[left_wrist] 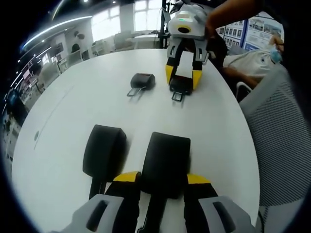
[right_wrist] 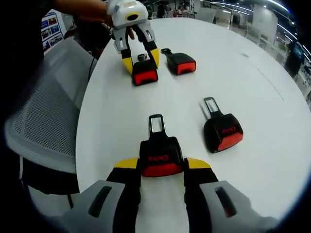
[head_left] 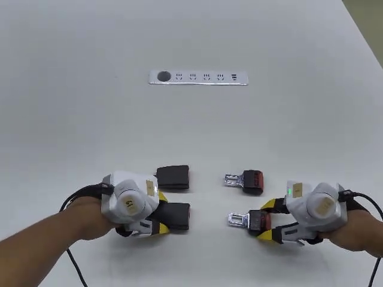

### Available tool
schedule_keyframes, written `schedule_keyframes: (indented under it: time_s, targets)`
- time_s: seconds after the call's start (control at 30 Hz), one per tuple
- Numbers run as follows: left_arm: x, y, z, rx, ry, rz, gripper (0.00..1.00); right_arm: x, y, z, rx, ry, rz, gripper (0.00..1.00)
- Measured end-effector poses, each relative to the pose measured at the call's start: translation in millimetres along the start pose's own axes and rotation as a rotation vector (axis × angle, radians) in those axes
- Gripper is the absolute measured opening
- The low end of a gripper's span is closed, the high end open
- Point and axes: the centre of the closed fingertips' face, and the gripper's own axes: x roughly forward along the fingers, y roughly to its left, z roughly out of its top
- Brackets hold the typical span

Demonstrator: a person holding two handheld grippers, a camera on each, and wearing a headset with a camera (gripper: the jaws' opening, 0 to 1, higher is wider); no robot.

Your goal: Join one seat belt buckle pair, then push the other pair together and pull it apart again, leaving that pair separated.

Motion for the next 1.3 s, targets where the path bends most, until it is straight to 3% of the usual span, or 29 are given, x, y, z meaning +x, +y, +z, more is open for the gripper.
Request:
schedule_keyframes:
  time_s: [0.33, 1.07, 1.3]
  targets:
    - [-0.8, -0.2, 1.8, -0.009, 0.012, 0.004, 0.35, 10.8, 0.4, 9.6, -0.005, -0.024, 0.007, 0.34]
    - [-1.6, 1.5, 1.5, -0.018, 0.018, 0.009, 0.35, 41.7, 7.2, 53.2, -0.056, -0.07, 0.045, 0.34]
    - [-2.4, 1.4, 3.2, -0.018, 0.023, 0.009, 0.35, 44.0, 10.3, 64.6, -0.071, -0.076, 0.062, 0.34]
